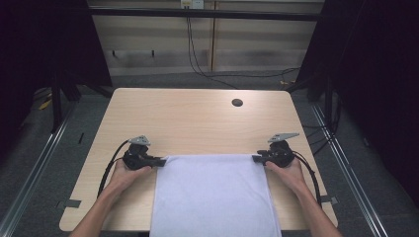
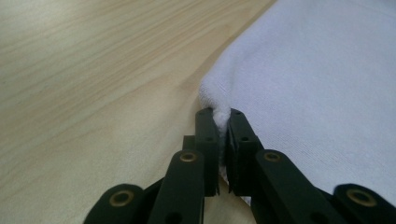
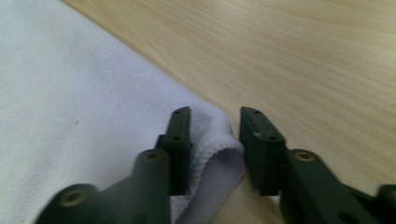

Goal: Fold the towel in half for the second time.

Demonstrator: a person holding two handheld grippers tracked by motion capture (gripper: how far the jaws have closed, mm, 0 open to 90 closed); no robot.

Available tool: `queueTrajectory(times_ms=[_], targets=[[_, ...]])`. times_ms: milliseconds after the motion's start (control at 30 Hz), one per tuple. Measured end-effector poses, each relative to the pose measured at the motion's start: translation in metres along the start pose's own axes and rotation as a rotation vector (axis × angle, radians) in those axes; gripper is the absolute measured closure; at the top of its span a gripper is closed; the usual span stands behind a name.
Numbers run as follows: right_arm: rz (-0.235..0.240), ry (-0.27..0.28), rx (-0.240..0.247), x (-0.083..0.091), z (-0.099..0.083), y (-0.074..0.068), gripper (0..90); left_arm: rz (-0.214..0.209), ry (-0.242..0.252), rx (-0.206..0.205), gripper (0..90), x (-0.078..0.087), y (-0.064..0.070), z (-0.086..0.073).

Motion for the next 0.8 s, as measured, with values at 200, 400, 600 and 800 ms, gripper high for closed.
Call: queueTrajectory(times_ms=[200, 400, 600, 800], targets=[[0.002, 0.021, -0.018, 0.007, 0.005, -0.001, 85.2, 0.009, 0.045, 0.035, 85.8, 0.006, -0.003, 0.005], [0.013, 0.132, -0.023, 0.036, 0.028, 0.005, 85.6, 0.083, 0.151, 0.034, 86.1, 0.03, -0.002, 0.026], [-0.006, 0.168, -0.028, 0.047, 0.041, 0.011, 86.2, 0.096, 0.186, 0.038, 86.1, 0.036, -0.009, 0.043], [-0.011, 0.213, -0.034, 0.056, 0.065, 0.022, 86.5, 0.104, 0.222, 0.048, 86.1, 0.051, -0.021, 0.064]])
Point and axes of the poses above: each handheld gripper's, and its own axes: x roughly backward along the jaws, z roughly out of its top, y roughly to its right, the point moved 4 cm from there along -x, roughly forward along the jaws, and after that the axes turned 12 degrees about -y, right-handed, at the moved point
